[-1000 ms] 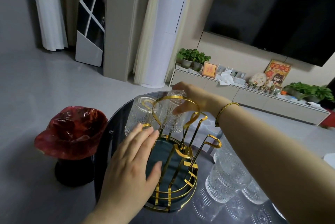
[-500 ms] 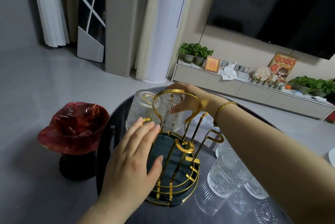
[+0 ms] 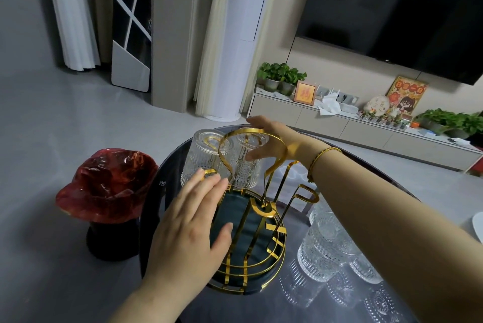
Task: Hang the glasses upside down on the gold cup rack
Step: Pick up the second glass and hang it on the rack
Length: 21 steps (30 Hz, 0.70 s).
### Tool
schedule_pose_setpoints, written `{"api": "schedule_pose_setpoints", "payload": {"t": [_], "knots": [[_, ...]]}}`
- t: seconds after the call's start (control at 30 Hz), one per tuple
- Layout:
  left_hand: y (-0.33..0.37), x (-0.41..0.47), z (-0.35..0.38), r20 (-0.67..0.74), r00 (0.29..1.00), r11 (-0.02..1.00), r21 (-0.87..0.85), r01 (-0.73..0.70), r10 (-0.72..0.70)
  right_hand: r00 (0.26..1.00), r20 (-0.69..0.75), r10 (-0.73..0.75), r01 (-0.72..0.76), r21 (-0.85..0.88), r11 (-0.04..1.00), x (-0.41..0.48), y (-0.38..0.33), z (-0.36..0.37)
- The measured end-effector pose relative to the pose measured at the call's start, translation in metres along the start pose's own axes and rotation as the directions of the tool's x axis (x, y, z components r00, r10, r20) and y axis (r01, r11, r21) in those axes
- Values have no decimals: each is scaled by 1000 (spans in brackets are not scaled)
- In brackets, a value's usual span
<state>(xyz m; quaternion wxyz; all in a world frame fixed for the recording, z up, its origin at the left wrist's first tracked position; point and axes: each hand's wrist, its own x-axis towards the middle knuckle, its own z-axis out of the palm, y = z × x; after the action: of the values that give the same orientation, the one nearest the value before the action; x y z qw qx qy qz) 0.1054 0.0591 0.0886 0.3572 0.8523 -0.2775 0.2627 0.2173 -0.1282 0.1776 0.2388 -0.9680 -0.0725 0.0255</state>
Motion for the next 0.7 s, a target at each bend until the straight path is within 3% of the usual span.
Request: {"api": "schedule_pose_setpoints", "payload": {"t": [0.2, 0.3, 0.4, 0.53, 0.7], "knots": [[5, -3, 2, -25, 999, 998, 58, 40, -39, 992, -128, 21, -20, 12, 1000, -37, 3, -20], [16, -12, 3, -63, 996, 997, 59, 59, -55, 954, -299, 11, -15, -11, 1000, -68, 8, -31], [39, -31, 9, -51, 999, 1000, -16, -16, 15, 886, -463, 35, 4, 83, 997, -111, 17, -34], [58, -63, 35, 104, 982, 986, -77, -149, 157, 776, -614, 146, 9, 243, 970, -176, 40, -5], [65, -93, 63, 340, 933, 990, 38, -136, 115, 627, -678, 383, -48, 457, 888, -239, 79, 68]]}}
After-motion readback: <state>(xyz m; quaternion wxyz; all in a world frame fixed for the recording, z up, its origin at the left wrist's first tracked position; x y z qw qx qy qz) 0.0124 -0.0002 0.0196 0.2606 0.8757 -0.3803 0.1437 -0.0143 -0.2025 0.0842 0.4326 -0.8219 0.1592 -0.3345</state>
